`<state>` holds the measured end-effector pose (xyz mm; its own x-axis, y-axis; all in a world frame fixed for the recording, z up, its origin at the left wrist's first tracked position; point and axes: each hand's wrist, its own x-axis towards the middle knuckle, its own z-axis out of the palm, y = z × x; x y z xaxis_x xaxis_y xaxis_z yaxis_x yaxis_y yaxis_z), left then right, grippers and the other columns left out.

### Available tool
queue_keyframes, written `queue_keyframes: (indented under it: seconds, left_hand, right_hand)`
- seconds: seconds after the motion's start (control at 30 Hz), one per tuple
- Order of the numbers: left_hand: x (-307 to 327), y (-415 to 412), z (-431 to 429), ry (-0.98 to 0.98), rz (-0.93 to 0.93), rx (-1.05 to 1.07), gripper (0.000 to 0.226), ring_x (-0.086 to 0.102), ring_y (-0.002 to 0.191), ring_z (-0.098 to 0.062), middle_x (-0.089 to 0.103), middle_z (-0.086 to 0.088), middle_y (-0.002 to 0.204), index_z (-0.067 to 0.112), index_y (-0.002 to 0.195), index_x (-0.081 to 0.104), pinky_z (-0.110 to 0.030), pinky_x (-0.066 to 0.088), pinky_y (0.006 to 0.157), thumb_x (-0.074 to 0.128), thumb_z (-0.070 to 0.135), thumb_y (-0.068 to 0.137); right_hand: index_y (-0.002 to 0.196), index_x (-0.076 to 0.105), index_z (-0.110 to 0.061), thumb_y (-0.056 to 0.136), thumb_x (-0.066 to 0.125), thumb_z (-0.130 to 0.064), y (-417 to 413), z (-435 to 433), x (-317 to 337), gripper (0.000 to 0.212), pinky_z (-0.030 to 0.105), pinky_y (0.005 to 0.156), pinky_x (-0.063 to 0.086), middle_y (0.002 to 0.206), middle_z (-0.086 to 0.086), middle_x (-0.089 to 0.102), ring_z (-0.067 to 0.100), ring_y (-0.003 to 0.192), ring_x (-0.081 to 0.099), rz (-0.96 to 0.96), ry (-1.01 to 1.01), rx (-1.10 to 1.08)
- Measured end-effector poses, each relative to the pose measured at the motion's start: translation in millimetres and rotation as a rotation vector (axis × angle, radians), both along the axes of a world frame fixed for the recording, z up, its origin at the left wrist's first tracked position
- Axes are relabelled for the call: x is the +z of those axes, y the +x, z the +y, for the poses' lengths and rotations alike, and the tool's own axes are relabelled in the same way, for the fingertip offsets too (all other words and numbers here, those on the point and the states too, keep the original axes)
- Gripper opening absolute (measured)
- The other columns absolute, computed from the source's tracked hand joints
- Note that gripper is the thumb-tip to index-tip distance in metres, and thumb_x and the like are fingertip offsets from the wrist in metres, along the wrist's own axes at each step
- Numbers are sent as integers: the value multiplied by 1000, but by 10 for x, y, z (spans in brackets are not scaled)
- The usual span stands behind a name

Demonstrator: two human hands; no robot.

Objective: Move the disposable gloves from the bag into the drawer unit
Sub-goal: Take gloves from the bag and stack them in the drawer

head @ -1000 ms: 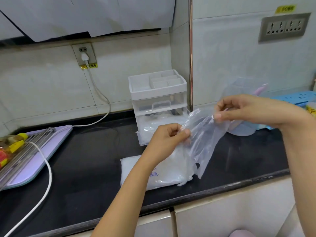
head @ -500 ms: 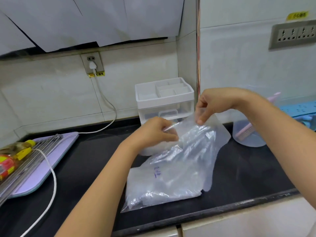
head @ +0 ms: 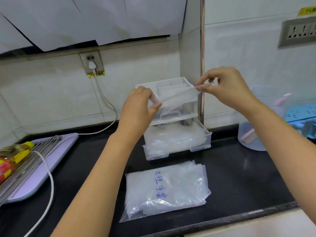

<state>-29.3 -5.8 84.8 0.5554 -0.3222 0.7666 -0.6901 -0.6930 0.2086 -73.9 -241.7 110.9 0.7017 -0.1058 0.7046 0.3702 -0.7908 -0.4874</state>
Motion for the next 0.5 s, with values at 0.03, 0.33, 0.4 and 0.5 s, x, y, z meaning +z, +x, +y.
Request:
queue_keyframes:
  seconds: [0.03,0.33,0.4,0.5]
  left_hand:
    - [-67,-54,22,41,-24,-5,16,46,90,-13,54,2,92,15,82,55,-18,29,73,69,23,85]
    - [-427,171,-193,417,394,14,22,57,98,-20,64,-7,106,4,102,69,-20,37,72,66,20,88]
    - [-494,268,-233,457,529,20,18,59,92,-20,67,-9,102,5,98,70,-22,42,72,66,19,88]
    - [-579,355,-236,485,632,11,14,56,77,-20,66,-12,90,2,84,68,-25,43,68,63,15,87]
  right_hand:
    - [86,73,-28,79,75,-21,-43,-42,-67,10,6,61,32,84,-12,56,-17,66,44,35,7,8]
    - [72,71,-34,79,74,-7,140,-144,-571,27,27,89,45,93,-9,71,12,98,61,387,-181,1]
    - [82,75,-25,81,73,-9,196,-124,-602,16,22,78,42,94,-4,70,15,95,60,476,-237,-34]
    - [88,75,-17,85,63,-3,215,-104,-604,19,14,64,38,96,-1,66,14,86,57,596,-258,-86]
